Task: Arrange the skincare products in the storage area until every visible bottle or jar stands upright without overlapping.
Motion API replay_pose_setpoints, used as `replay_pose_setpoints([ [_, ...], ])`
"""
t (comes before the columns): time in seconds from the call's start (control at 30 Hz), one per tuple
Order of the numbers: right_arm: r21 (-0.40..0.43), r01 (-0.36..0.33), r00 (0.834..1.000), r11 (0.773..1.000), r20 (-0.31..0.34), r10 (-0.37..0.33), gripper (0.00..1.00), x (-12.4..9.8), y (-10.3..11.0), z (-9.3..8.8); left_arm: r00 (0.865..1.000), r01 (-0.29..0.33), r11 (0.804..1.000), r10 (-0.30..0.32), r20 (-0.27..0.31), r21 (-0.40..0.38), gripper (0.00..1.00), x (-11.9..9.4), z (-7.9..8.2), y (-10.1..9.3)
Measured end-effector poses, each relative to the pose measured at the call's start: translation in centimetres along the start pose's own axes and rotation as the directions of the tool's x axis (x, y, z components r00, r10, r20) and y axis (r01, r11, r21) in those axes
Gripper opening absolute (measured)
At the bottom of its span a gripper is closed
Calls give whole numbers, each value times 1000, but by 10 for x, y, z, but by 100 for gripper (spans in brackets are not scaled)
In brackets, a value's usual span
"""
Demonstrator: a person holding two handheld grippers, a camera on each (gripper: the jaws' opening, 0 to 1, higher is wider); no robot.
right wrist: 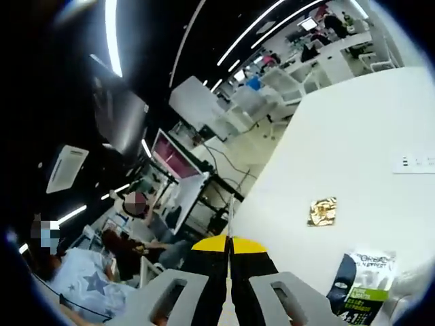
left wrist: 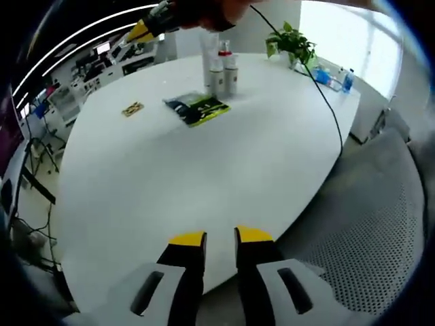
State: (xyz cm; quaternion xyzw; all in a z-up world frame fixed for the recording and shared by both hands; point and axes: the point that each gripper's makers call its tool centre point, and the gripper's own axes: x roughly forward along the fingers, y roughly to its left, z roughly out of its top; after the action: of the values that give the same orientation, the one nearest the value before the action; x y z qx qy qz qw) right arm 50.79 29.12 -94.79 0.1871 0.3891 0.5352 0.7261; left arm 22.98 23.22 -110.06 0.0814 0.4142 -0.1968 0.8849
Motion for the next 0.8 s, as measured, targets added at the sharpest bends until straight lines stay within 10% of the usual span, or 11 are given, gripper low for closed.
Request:
replay_pose_setpoints([
  [0.8, 43, 164, 973, 986, -169, -155, 0, 35, -56, -45, 999, -37, 999, 36, 28, 9, 3, -3, 3, 9],
])
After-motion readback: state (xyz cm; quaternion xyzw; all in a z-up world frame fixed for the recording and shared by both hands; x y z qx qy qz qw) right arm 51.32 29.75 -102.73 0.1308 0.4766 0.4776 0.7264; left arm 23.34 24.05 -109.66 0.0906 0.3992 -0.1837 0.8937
